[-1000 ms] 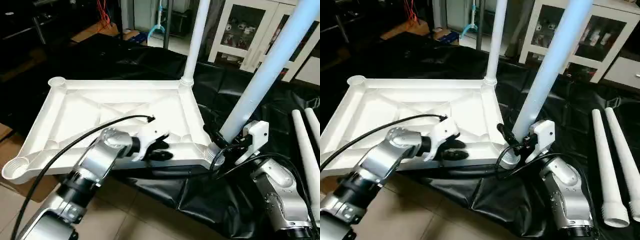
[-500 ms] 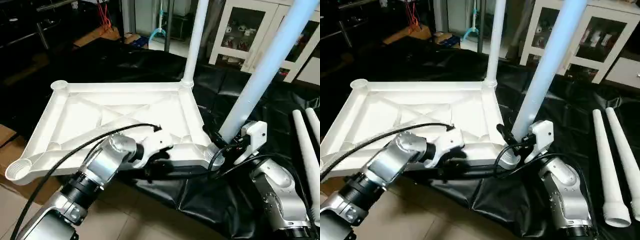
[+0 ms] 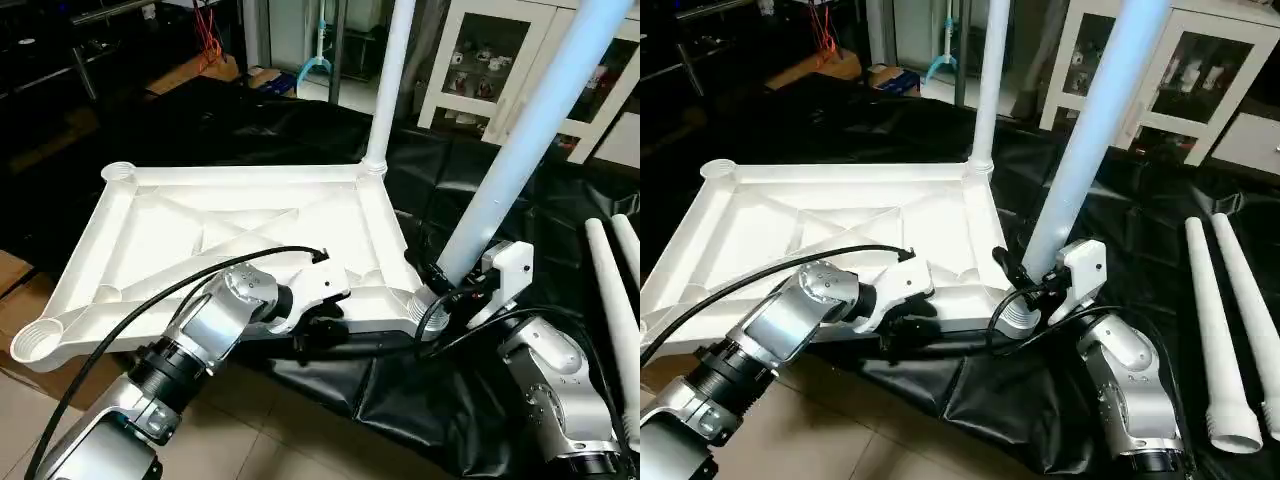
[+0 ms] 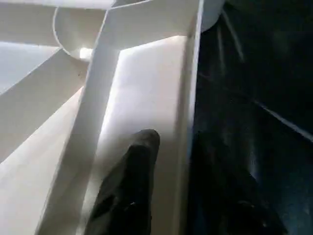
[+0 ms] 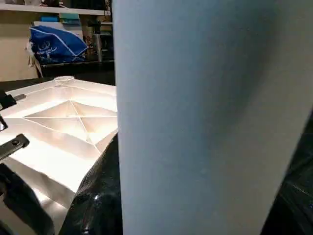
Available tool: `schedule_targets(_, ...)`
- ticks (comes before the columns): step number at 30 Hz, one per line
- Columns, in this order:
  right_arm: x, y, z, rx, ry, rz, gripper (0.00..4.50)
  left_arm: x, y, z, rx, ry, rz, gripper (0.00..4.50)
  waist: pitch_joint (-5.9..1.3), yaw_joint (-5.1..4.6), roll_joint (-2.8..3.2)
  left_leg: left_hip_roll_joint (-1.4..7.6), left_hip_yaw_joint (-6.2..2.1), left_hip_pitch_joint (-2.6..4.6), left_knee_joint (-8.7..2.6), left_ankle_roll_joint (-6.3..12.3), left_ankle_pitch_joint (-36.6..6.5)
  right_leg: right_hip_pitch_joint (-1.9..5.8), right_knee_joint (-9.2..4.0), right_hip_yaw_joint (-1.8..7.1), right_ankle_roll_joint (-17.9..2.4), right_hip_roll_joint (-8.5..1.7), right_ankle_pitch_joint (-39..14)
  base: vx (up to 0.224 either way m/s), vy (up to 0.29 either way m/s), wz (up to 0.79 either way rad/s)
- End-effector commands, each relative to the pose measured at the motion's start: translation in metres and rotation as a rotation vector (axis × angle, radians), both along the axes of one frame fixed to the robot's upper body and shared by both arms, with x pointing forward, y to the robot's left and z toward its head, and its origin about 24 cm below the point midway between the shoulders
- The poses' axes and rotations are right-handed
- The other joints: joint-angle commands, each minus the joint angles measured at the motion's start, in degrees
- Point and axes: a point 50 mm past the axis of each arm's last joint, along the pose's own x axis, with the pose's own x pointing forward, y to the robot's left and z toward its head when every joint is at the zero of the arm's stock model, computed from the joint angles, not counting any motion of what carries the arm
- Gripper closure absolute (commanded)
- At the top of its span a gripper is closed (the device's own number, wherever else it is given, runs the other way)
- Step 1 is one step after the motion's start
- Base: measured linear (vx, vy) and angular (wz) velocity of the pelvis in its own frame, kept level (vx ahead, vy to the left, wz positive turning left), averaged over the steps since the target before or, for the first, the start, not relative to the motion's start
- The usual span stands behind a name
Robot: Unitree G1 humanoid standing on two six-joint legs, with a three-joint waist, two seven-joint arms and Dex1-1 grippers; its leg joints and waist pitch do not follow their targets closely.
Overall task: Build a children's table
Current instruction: Insert table leg to table base
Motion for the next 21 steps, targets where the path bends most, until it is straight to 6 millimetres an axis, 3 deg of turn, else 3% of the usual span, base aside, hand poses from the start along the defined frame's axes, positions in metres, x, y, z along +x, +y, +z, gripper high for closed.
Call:
schedule_targets(1,-0.018,-0.007,-0.055,-0.059,0.275,-0.036,2.73,0.002,-0.001,0.003,0.02,-0.017,-0.02,3.54,-1.28,-0.25,0.96,6.79,-3.8,0.46,-5.88,0.0,-15.34,0.87,-4.23,4.06,-13.68,-6.69,-12.12,0.0,0.0,0.0)
schedule_targets(12,-0.017,-0.007,-0.054,-0.06,0.272,-0.035,2.73,-0.002,0.005,-0.006,0.105,-0.012,-0.056,4.44,-1.26,-0.31,1.02,6.82,-3.85,0.47,-5.98,-0.45,-16.26,0.74,-4.39,4.14,-13.29,-6.77,-13.28,0.0,0.0,0.0)
schedule_targets(17,-0.016,-0.008,-0.054,-0.06,0.27,-0.035,2.73,0.0,0.006,-0.006,0.092,-0.02,-0.049,4.5,-1.4,-0.39,1.09,6.86,-3.81,0.42,-6.0,-0.36,-14.92,0.87,-4.01,4.08,-13.92,-6.68,-9.97,0.0,0.0,0.0)
schedule_targets(21,-0.015,-0.008,-0.054,-0.061,0.271,-0.034,2.73,0.002,0.003,-0.003,0.054,-0.021,-0.028,4.5,-1.31,-0.35,1.03,6.81,-3.74,0.49,-5.97,-0.52,-16.31,0.8,-4.27,4.18,-13.92,-6.82,-12.01,0.0,0.0,0.0)
